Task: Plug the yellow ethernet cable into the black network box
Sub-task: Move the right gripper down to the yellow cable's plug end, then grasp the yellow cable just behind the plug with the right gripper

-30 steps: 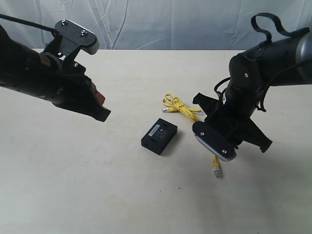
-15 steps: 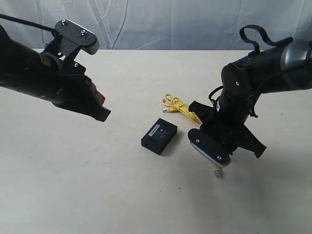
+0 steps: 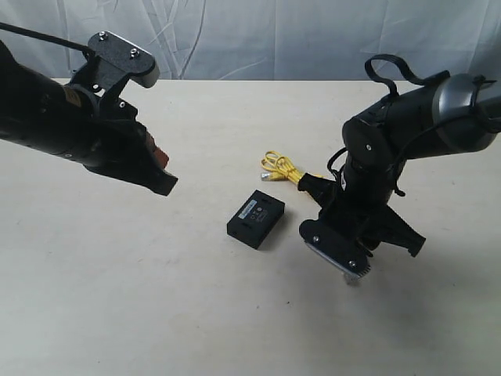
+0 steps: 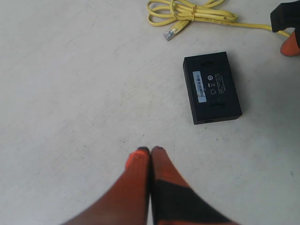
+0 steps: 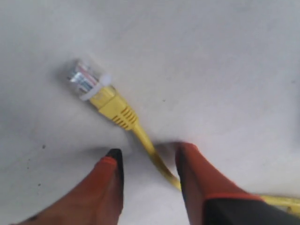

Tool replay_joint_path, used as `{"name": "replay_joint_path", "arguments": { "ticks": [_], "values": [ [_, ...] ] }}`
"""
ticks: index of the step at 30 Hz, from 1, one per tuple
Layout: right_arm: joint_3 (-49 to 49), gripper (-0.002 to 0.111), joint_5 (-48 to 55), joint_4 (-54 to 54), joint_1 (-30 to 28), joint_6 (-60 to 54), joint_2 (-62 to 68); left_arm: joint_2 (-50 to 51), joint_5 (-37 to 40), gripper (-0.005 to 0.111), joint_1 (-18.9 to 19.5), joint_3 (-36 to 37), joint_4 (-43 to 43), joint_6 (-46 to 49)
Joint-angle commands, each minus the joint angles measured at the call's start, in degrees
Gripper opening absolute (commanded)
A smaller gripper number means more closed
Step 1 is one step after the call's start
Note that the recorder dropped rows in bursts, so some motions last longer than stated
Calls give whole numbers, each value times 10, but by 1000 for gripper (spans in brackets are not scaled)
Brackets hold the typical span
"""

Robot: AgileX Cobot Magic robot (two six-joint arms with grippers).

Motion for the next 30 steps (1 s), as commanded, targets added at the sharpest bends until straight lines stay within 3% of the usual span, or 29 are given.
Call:
{"name": "replay_joint_path", "arguments": {
  "ticks": [1,4,8,14,19,23,30],
  "values": [
    [1,39,-1,-10,1,4,0,1,-1,0,2,1,-4,1],
    [1,31,-1,-9,1,4,0,1,-1,0,2,1,-4,1],
    [1,0,4,-3,1,23,0,1,-1,0,2,1,-4,1],
    [1,0,-8,-4,1,157,-4,1,-1,0,2,1,-3,1],
    [1,0,-33,-4,1,461,-22,1,-4,0,2,1,-2,1],
    [1,0,-35,-17,1,625,-38,1,-13,0,2,1,11,1],
    [1,0,-32,-125,1,643,-68,1,-13,0,2,1,19,1]
  ]
}}
